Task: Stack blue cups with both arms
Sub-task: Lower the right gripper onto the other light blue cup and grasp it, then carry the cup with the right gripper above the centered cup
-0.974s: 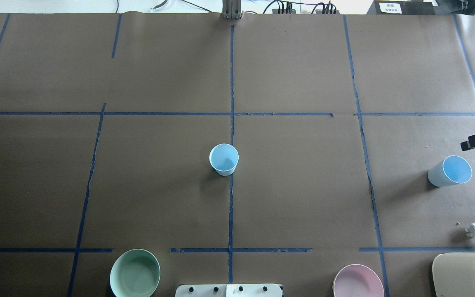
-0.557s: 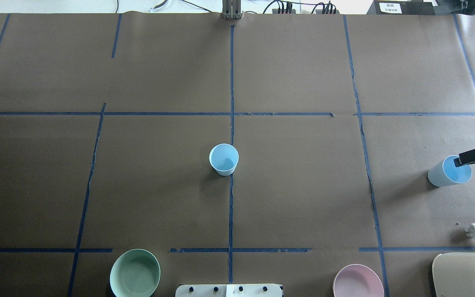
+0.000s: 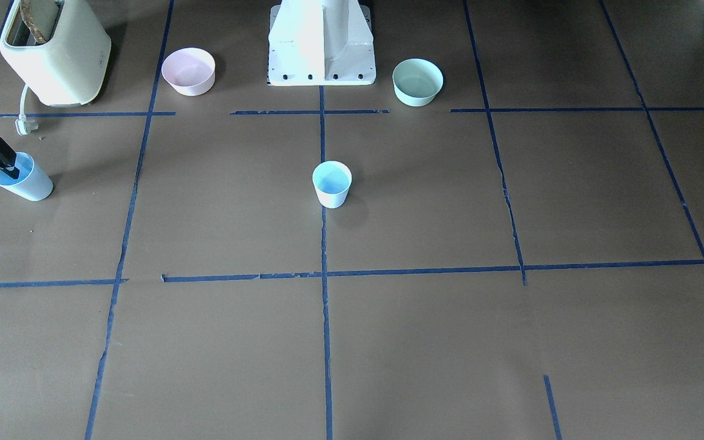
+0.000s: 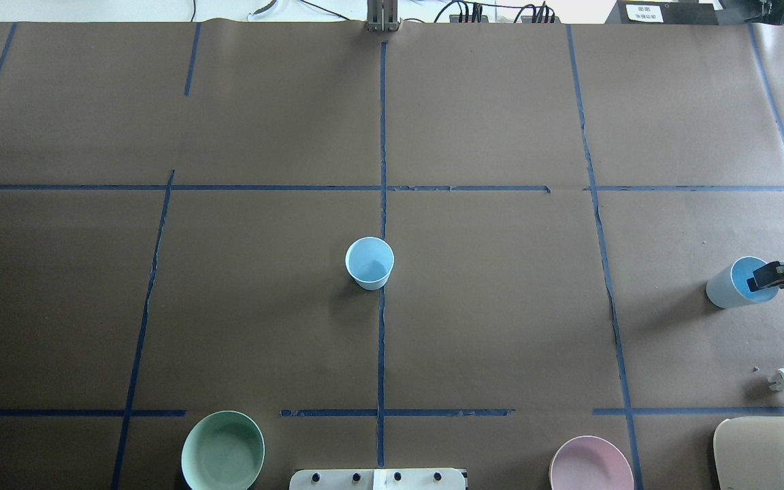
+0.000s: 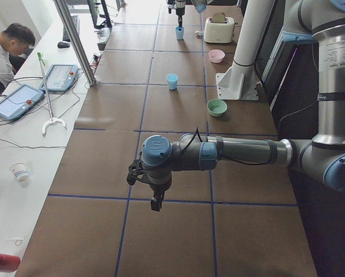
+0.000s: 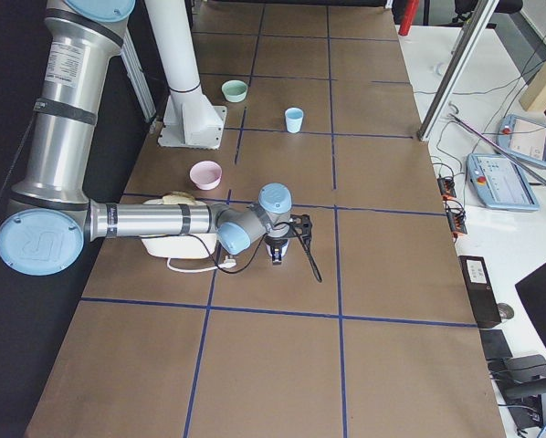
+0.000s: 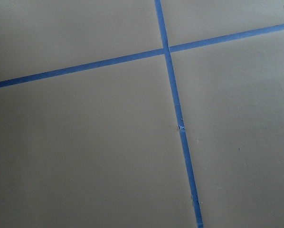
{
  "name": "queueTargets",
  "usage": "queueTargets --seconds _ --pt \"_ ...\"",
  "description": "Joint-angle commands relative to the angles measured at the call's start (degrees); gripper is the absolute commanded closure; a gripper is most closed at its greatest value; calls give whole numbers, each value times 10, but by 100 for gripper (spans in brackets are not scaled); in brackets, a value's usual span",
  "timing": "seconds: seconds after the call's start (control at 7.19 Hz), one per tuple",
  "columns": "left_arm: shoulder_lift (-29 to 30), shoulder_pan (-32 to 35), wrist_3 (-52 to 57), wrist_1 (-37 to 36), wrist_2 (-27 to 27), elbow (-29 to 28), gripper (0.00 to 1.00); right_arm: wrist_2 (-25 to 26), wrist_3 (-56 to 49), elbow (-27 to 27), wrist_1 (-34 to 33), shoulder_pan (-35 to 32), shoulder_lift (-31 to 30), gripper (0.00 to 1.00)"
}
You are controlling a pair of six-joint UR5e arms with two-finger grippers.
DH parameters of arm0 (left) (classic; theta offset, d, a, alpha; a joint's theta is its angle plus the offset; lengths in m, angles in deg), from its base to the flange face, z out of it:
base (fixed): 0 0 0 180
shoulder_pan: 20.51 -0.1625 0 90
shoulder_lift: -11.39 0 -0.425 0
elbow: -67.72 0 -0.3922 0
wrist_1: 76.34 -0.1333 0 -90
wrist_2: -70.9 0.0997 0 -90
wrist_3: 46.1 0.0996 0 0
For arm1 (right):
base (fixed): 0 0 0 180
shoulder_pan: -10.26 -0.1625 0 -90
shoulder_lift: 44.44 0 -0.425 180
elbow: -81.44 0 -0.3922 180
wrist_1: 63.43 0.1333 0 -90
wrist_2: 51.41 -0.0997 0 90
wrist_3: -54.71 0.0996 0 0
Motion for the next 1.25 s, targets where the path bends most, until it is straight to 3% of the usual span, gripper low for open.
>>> queueTargets --seconds 0.0,0.28,0.56,0.83,1.11 --pt "0 0 -3 0 0 1 0 0 5 -2 0 2 2 100" --pt "0 0 -8 0 0 1 0 -18 19 -33 -26 1 40 100" --pt "-1 0 -35 0 -1 12 0 -31 103 -86 -209 4 190 100" --pt "-1 0 -36 0 0 6 0 -13 218 -93 -364 57 364 100" --pt "-5 0 -36 0 0 8 0 58 331 -88 -427 134 476 100"
